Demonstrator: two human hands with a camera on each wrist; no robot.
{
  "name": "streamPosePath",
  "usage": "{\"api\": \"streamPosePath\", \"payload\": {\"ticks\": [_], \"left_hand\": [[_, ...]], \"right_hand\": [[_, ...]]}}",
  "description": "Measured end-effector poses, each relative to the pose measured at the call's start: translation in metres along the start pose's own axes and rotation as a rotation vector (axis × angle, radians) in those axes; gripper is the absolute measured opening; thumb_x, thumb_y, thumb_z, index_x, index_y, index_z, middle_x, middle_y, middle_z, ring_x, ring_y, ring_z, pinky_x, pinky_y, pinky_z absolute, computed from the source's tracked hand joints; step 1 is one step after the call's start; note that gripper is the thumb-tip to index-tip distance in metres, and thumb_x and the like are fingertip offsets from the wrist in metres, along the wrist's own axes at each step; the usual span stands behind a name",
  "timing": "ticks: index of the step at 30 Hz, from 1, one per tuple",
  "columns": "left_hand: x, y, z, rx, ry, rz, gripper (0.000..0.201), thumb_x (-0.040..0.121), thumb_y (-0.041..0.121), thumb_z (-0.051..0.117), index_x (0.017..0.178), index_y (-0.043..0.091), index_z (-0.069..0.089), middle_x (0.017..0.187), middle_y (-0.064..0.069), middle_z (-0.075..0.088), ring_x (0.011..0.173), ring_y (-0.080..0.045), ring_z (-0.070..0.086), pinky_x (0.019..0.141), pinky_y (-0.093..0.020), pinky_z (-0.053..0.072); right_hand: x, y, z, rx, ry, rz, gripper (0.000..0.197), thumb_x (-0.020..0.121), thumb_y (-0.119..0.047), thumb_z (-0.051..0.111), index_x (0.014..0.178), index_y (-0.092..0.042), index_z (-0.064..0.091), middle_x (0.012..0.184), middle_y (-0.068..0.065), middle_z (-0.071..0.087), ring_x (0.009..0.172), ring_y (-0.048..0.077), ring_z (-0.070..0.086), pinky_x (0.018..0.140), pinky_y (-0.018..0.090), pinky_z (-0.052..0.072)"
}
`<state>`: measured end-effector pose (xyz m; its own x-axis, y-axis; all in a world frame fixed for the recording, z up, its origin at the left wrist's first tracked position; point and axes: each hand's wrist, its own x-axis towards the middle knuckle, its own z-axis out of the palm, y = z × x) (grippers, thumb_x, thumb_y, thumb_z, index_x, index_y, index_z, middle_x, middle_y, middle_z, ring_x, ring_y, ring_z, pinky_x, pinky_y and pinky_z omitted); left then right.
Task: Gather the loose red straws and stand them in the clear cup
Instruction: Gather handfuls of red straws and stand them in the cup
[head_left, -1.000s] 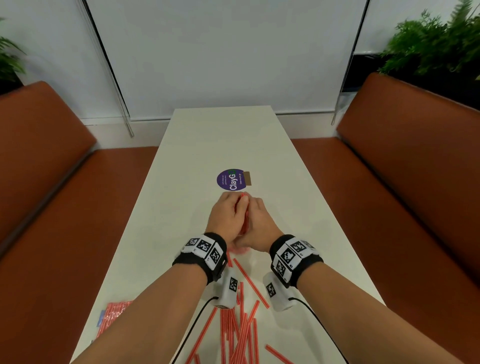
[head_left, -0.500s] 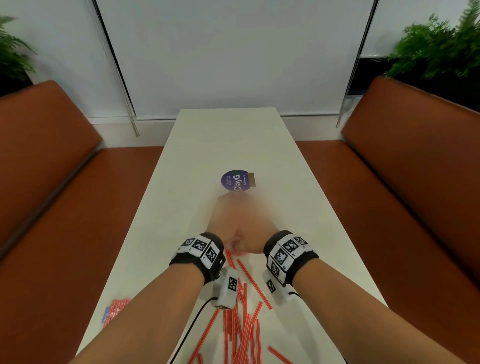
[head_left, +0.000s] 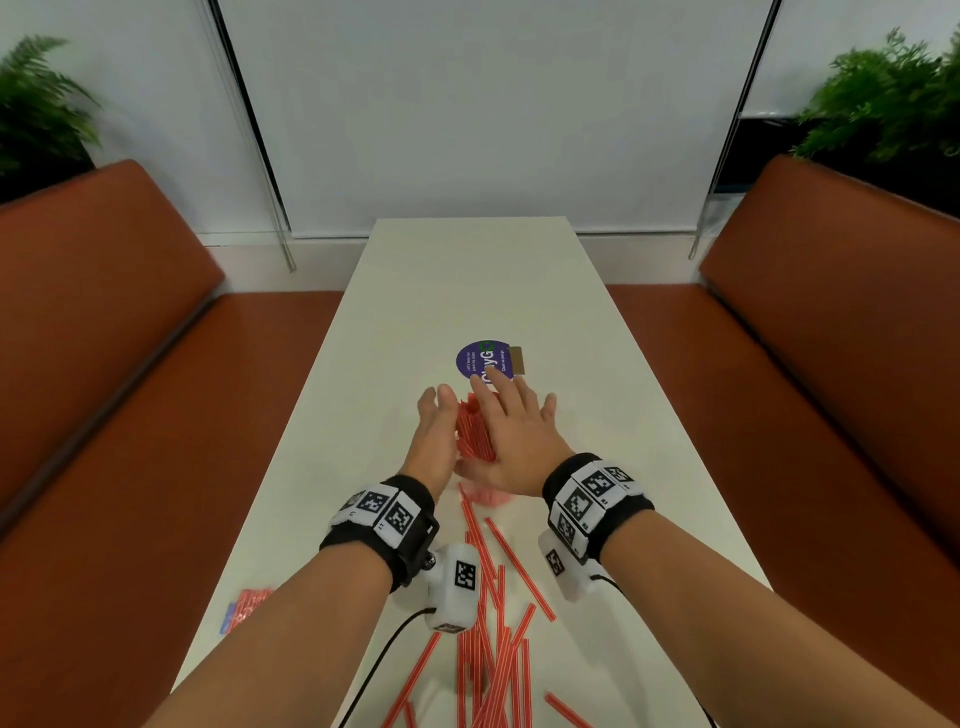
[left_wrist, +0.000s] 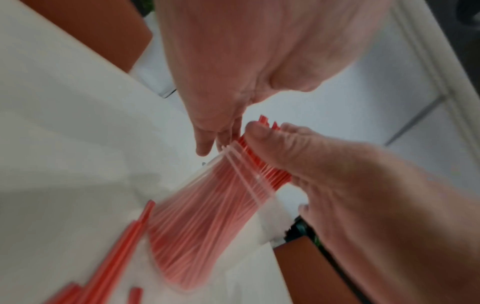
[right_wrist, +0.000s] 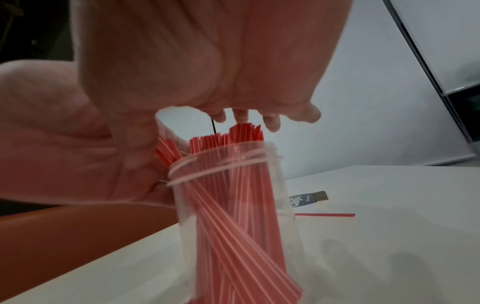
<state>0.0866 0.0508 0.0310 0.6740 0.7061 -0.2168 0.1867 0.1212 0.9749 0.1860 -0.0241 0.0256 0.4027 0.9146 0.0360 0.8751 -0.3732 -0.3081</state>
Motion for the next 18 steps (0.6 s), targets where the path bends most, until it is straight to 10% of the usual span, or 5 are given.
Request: {"api": "streamPosePath", "payload": {"ticks": [4, 11, 18], "left_hand": [[-0.011, 0.014, 0.002, -0.043, -0.076, -0.051, 0.053, 0.098, 0.057, 0.011, 0.106, 0.033, 0.058, 0.106, 0.008, 0.064, 0.109, -0.005, 0.058, 0.104, -0.031, 0.039], [-0.014, 0.016, 0.003, -0.094, -0.071, -0.056, 0.068, 0.098, 0.058, 0.010, 0.138, 0.018, 0.047, 0.141, -0.004, 0.053, 0.134, -0.013, 0.044, 0.117, -0.036, 0.030], [-0.013, 0.018, 0.008, -0.073, -0.053, -0.079, 0.065, 0.099, 0.053, 0.008, 0.147, 0.018, 0.035, 0.150, -0.006, 0.042, 0.139, -0.011, 0.035, 0.110, -0.026, 0.025]], "right_hand": [[0.007, 0.000, 0.007, 0.040, 0.018, -0.040, 0.085, 0.083, -0.051, 0.056, 0.150, -0.026, 0.011, 0.158, 0.014, 0.008, 0.143, 0.041, 0.010, 0.114, 0.061, 0.017], [0.028, -0.010, 0.012, 0.109, 0.164, -0.108, 0.052, 0.087, -0.007, 0.053, 0.137, -0.016, 0.046, 0.136, 0.019, 0.046, 0.120, 0.037, 0.043, 0.101, 0.042, 0.042], [0.031, -0.010, 0.017, -0.049, 0.146, -0.178, 0.054, 0.090, -0.017, 0.052, 0.142, -0.007, 0.039, 0.146, 0.017, 0.043, 0.137, 0.033, 0.036, 0.117, 0.041, 0.021]]}}
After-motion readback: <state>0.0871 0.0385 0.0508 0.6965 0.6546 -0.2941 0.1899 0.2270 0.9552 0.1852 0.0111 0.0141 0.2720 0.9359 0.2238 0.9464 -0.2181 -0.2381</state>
